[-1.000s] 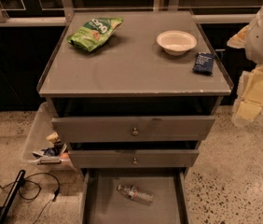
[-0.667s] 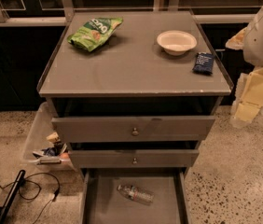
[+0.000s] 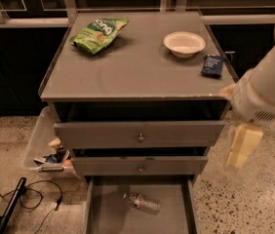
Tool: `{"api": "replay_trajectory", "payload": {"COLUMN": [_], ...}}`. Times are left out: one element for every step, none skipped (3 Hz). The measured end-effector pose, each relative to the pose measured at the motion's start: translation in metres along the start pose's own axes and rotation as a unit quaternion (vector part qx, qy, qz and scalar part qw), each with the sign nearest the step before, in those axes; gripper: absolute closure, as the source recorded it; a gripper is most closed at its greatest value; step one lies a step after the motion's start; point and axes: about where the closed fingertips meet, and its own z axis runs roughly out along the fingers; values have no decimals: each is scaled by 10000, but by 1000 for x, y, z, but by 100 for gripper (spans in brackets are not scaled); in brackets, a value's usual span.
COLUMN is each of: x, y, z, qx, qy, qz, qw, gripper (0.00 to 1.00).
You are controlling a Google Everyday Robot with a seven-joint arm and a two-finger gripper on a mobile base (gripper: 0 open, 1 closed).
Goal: Pick water bottle from bottom drawer and place on counter
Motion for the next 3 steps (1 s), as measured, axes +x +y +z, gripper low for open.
{"api": "replay_trajectory", "payload": {"x": [32, 66, 68], "y": [32, 60, 64], "z": [84, 155, 166], "qx": [-386, -739, -802], "qy": [-34, 65, 58], "qz": [75, 228, 231], "qw": [9992, 9970, 9965], "gripper": [0, 0, 0]}}
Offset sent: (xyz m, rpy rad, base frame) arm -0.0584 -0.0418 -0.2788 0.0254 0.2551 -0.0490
